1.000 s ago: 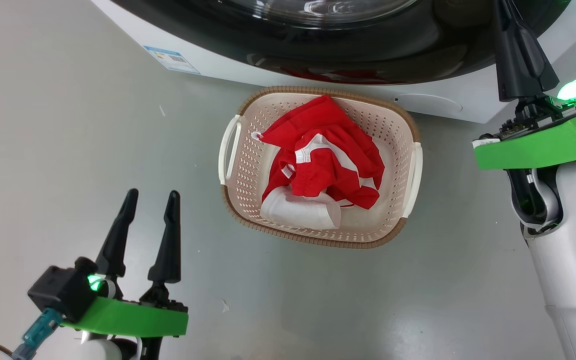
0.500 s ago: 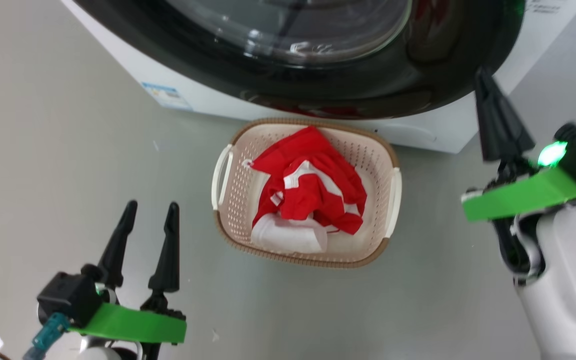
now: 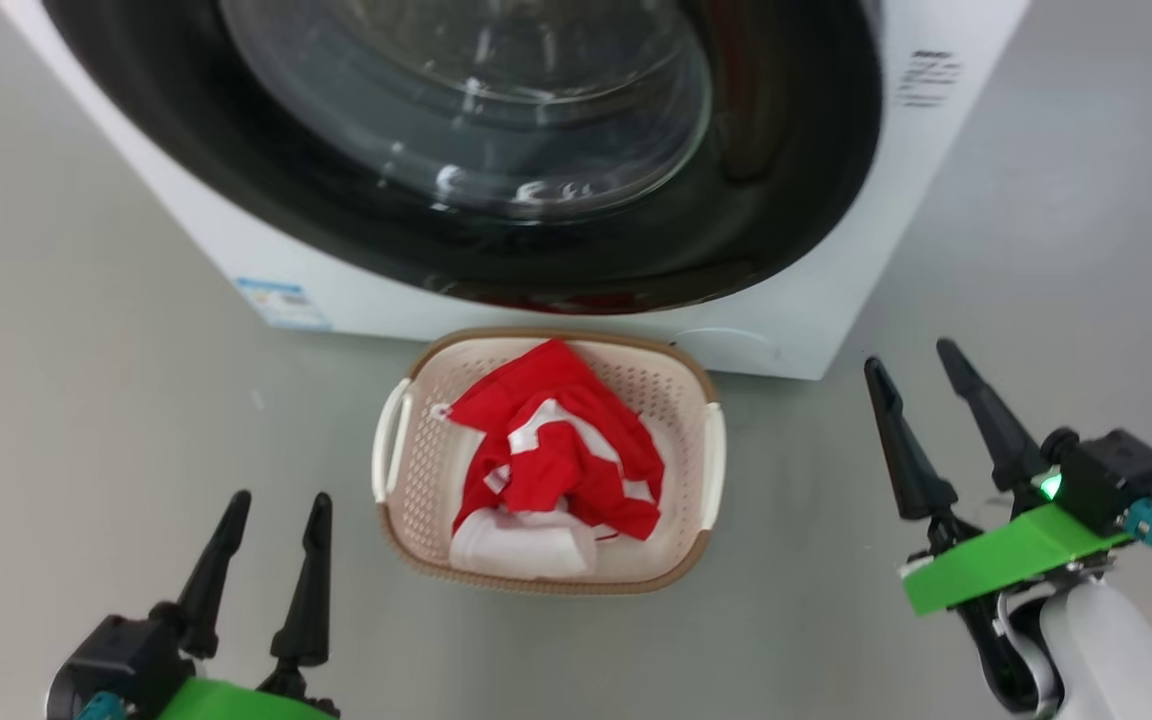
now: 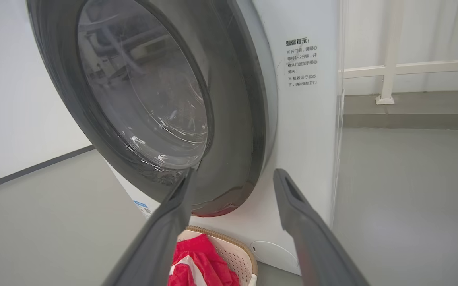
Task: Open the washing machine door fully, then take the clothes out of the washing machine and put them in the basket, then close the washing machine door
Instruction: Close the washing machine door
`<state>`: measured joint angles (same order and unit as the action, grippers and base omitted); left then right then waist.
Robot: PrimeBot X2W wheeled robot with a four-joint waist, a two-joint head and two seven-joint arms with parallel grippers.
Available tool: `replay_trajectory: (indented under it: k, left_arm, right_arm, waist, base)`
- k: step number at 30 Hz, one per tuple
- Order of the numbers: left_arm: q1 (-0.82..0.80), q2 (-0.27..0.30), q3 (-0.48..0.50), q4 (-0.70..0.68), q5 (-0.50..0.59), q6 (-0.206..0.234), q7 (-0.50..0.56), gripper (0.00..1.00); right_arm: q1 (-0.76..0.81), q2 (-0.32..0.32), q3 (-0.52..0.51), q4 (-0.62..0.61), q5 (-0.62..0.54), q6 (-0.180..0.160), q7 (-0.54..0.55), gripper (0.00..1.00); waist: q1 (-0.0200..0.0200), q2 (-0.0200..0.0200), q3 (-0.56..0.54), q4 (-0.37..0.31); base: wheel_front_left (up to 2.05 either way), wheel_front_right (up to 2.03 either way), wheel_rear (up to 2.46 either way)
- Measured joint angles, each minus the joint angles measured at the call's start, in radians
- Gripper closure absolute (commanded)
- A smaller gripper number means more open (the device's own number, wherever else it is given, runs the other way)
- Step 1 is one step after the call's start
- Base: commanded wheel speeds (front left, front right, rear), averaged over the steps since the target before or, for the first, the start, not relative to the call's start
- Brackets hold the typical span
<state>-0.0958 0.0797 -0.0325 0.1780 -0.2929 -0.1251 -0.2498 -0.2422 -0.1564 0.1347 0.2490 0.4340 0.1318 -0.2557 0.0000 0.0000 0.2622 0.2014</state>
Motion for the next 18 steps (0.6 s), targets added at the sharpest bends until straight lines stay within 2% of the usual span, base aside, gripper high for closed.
replay_trajectory:
  k: [10,18]
  left_arm:
    - [0.039,0.026,0.039,0.005,-0.011,0.0,0.0,0.0]
    - [0.08,0.025,0.088,0.006,-0.009,0.0,0.0,0.0]
  right_arm:
    - [0.081,0.016,-0.011,-0.003,0.005,0.0,0.0,0.0]
    - [0.14,0.027,-0.033,-0.003,0.005,0.0,0.0,0.0]
  waist:
    - [0.0,0.0,-0.061,-0.108]
    - [0.0,0.0,-0.103,-0.18]
  base:
    - [0.0,0.0,0.0]
    - [0.0,0.0,0.0]
